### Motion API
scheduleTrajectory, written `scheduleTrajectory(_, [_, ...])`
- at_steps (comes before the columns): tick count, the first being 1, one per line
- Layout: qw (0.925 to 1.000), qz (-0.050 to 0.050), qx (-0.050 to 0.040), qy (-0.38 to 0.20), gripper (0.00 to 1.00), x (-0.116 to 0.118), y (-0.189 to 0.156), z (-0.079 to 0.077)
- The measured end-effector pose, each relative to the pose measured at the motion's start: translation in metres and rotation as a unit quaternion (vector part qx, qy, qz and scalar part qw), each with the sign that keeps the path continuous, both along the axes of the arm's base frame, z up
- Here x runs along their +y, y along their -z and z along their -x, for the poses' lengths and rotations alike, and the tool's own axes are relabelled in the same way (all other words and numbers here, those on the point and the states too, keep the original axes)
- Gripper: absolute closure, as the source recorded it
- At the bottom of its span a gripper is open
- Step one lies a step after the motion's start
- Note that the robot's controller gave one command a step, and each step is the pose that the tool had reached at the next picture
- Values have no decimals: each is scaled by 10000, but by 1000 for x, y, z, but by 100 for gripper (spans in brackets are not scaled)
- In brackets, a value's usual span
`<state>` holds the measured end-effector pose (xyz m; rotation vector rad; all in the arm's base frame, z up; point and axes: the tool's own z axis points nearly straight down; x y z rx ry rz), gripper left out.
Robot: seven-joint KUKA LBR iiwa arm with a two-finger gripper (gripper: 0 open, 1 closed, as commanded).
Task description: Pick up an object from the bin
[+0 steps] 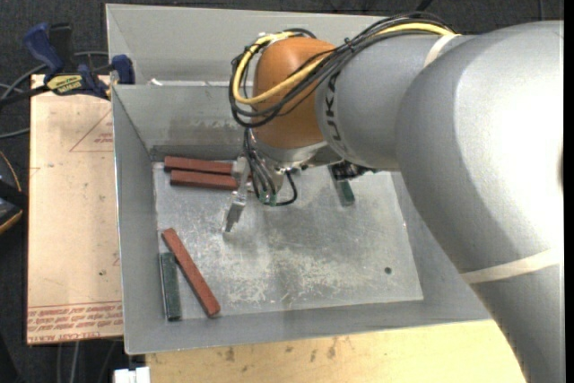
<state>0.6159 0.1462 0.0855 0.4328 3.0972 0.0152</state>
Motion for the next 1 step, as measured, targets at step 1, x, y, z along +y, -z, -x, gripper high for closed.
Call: scheduleTrajectory(1, [9979,27,-34,-651,0,-3,2,-3])
